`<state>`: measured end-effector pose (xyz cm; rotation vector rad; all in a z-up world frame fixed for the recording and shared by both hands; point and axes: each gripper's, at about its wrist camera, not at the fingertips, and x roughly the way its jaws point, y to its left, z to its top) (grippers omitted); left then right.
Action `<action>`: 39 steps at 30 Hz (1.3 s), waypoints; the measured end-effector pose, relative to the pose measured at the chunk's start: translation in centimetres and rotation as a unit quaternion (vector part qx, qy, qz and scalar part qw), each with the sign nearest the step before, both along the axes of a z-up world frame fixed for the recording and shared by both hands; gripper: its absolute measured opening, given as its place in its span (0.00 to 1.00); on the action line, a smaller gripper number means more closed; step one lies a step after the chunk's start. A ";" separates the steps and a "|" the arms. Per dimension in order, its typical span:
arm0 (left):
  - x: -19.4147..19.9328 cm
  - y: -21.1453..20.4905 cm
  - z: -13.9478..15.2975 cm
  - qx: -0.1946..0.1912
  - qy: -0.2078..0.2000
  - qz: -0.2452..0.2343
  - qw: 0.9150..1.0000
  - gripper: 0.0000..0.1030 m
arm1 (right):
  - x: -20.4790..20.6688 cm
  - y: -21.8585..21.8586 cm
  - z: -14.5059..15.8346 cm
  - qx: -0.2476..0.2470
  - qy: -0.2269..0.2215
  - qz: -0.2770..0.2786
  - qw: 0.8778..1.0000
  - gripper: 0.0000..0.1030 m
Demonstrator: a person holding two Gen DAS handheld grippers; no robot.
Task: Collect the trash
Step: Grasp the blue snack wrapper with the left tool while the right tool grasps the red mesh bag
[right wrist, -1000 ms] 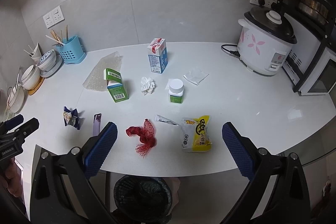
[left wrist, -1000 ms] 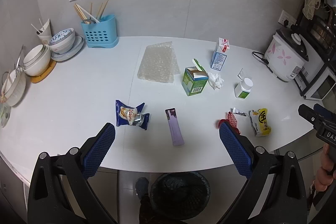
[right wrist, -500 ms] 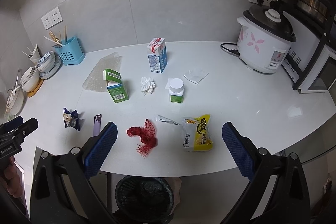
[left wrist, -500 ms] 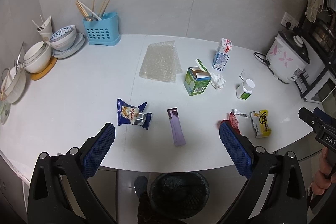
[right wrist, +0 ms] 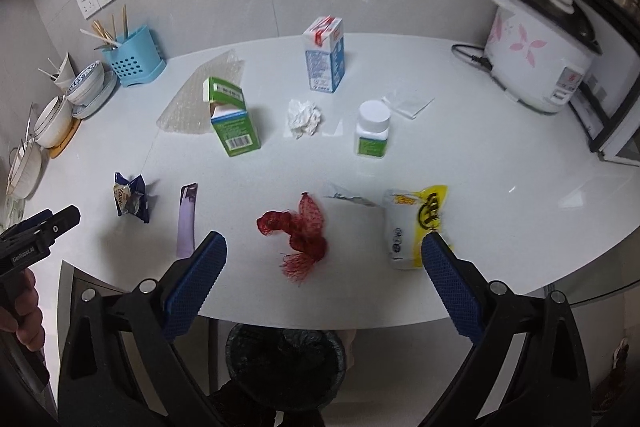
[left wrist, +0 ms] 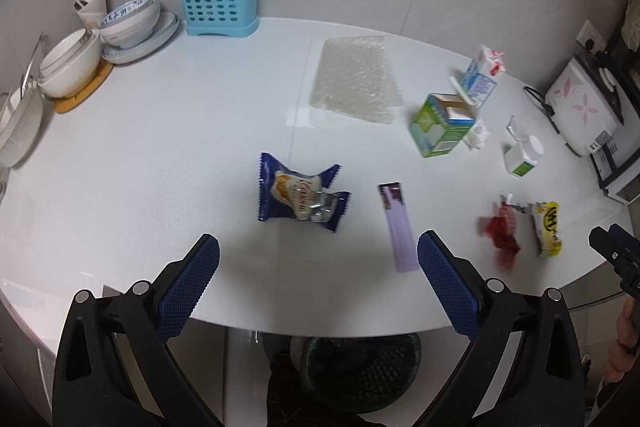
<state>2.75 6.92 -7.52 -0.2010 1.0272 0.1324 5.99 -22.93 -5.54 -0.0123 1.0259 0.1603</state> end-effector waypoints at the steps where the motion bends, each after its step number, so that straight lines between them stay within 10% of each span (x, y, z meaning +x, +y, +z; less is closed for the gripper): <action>1: 0.4 0.5 -0.6 0.001 0.004 0.000 1.000 0.94 | 0.5 0.5 -0.8 -0.001 0.007 0.001 1.000 0.90; 21: 9.7 3.6 -10.6 0.000 0.077 -0.058 0.995 0.86 | 7.1 4.9 -11.2 -0.031 0.117 -0.035 0.992 0.69; 39: 10.6 2.0 -10.4 0.027 0.101 -0.103 0.989 0.21 | 7.4 6.3 -12.8 -0.043 0.138 -0.058 0.988 0.15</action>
